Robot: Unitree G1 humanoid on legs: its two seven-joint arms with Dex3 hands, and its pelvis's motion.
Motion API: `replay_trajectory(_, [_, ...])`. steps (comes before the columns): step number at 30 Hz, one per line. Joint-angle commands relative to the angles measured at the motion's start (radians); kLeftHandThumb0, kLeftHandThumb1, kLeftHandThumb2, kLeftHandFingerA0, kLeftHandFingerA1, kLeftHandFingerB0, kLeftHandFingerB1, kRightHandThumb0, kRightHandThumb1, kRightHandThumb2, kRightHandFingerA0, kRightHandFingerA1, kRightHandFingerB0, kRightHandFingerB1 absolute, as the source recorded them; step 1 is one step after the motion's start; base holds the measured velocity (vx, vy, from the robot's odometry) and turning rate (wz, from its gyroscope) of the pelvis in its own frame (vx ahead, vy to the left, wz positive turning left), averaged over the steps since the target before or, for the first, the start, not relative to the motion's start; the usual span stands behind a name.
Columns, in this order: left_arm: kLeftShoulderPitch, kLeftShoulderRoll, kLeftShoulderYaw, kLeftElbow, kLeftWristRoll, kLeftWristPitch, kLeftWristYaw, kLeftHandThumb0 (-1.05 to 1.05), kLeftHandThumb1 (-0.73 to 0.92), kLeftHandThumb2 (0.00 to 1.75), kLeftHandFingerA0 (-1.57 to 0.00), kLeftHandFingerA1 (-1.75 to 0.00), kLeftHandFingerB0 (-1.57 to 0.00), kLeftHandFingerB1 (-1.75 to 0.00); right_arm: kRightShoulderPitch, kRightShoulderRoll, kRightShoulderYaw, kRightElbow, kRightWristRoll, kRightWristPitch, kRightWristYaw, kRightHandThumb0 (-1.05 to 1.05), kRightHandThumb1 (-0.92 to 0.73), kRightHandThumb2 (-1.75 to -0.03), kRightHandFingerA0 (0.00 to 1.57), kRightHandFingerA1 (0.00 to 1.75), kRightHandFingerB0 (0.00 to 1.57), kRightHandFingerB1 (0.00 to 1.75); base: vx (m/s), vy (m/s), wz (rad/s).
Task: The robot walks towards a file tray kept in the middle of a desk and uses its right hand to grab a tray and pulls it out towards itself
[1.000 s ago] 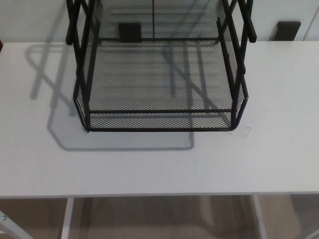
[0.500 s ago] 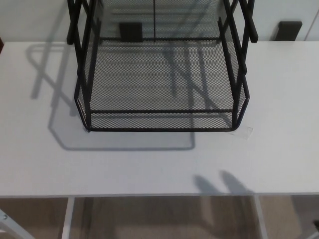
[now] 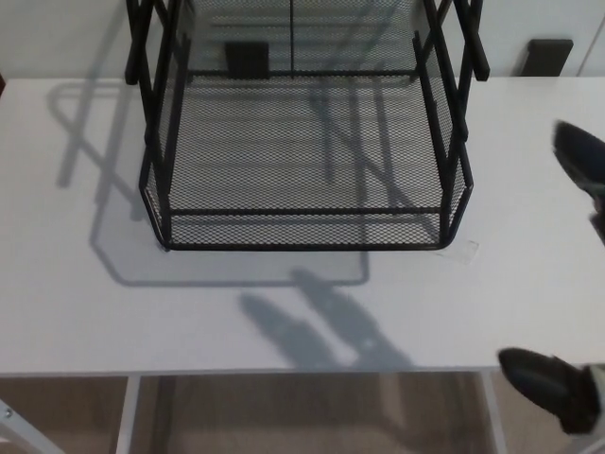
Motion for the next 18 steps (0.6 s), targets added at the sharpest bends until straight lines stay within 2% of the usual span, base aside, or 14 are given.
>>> replay_trajectory(1, [0.0, 0.028, -0.056, -0.028, 0.081, -0.046, 0.038, -0.35, 0.34, 0.56, -0.43, -0.39, -0.31, -0.34, -0.408, 0.021, 0.309, -0.06, -1.106, 0.085, 0.156, -0.81, -0.47, -0.81, 0.0, 0.18, 0.09, 0.36, 0.0, 0.0, 0.0])
replay_trajectory(2, [0.001, 0.027, -0.056, -0.034, 0.08, -0.044, 0.036, -0.34, 0.33, 0.56, -0.43, -0.39, -0.31, -0.34, -0.422, 0.023, 0.331, -0.035, -1.132, 0.103, 0.16, -0.86, -0.49, -0.8, 0.0, 0.12, 0.04, 0.3, 0.0, 0.0, 0.0])
replay_trajectory(3, [0.002, 0.027, -0.057, -0.038, 0.079, -0.044, 0.036, -0.34, 0.33, 0.57, -0.42, -0.39, -0.31, -0.34, -0.432, 0.021, 0.349, -0.007, -1.152, 0.114, 0.139, -0.72, -0.43, -0.82, 0.0, 0.25, 0.04, 0.4, 0.0, 0.0, 0.0])
replay_trajectory(4, [-0.002, 0.026, -0.059, -0.029, 0.081, -0.045, 0.038, -0.34, 0.32, 0.57, -0.42, -0.39, -0.31, -0.34, -0.44, 0.017, 0.363, 0.019, -1.164, 0.123, 0.122, -0.69, -0.41, -0.82, 0.0, 0.27, 0.04, 0.41, 0.0, 0.0, 0.0])
replay_trajectory(5, [-0.006, 0.024, -0.057, -0.024, 0.079, -0.043, 0.036, -0.34, 0.31, 0.57, -0.42, -0.39, -0.31, -0.34, -0.454, 0.013, 0.382, 0.054, -1.186, 0.14, 0.1, -0.68, -0.53, -0.57, 0.0, 0.31, 0.05, 0.41, 0.0, 0.0, 0.0])
replay_trajectory(6, [-0.006, 0.025, -0.056, -0.029, 0.075, -0.039, 0.031, -0.32, 0.32, 0.57, -0.44, -0.4, -0.32, -0.34, -0.465, 0.012, 0.395, 0.075, -1.204, 0.154, 0.092, -0.66, -0.39, -0.81, 0.0, 0.3, 0.03, 0.44, 0.0, 0.0, 0.0])
replay_trajectory(7, [-0.002, 0.026, -0.057, -0.039, 0.074, -0.037, 0.026, -0.31, 0.32, 0.57, -0.44, -0.4, -0.31, -0.34, -0.479, 0.01, 0.41, 0.101, -1.227, 0.173, 0.083, -0.69, -0.51, -0.56, 0.0, 0.36, 0.06, 0.41, 0.0, 0.0, 0.0])
replay_trajectory(12, [-0.003, 0.03, -0.059, -0.043, 0.074, -0.044, 0.012, -0.33, 0.31, 0.58, -0.4, -0.4, -0.3, -0.34, -0.54, -0.002, 0.463, 0.228, -1.283, 0.256, 0.014, -0.66, -0.43, -0.54, 0.0, 0.43, 0.12, 0.4, 0.0, 0.0, 0.0])
replay_trajectory(16, [-0.01, 0.032, -0.07, -0.04, 0.088, -0.041, 0.028, -0.34, 0.33, 0.55, -0.4, -0.38, -0.3, -0.33, -0.594, -0.021, 0.492, 0.302, -1.313, 0.305, 0.024, -0.69, -0.42, -0.54, 0.0, 0.44, 0.12, 0.38, 0.0, 0.0, 0.0])
replay_trajectory(17, [-0.01, 0.031, -0.07, -0.041, 0.088, -0.038, 0.027, -0.34, 0.34, 0.55, -0.4, -0.39, -0.3, -0.33, -0.602, -0.027, 0.497, 0.313, -1.316, 0.311, 0.022, -0.71, -0.33, -0.68, 0.02, 0.36, 0.1, 0.42, 0.0, 0.0, 0.0])
replay_trajectory(18, [-0.011, 0.032, -0.07, -0.042, 0.087, -0.038, 0.025, -0.35, 0.32, 0.55, -0.4, -0.39, -0.3, -0.34, -0.609, -0.031, 0.502, 0.326, -1.318, 0.318, 0.019, -0.71, -0.32, -0.68, 0.02, 0.36, 0.09, 0.42, 0.0, 0.0, 0.0])
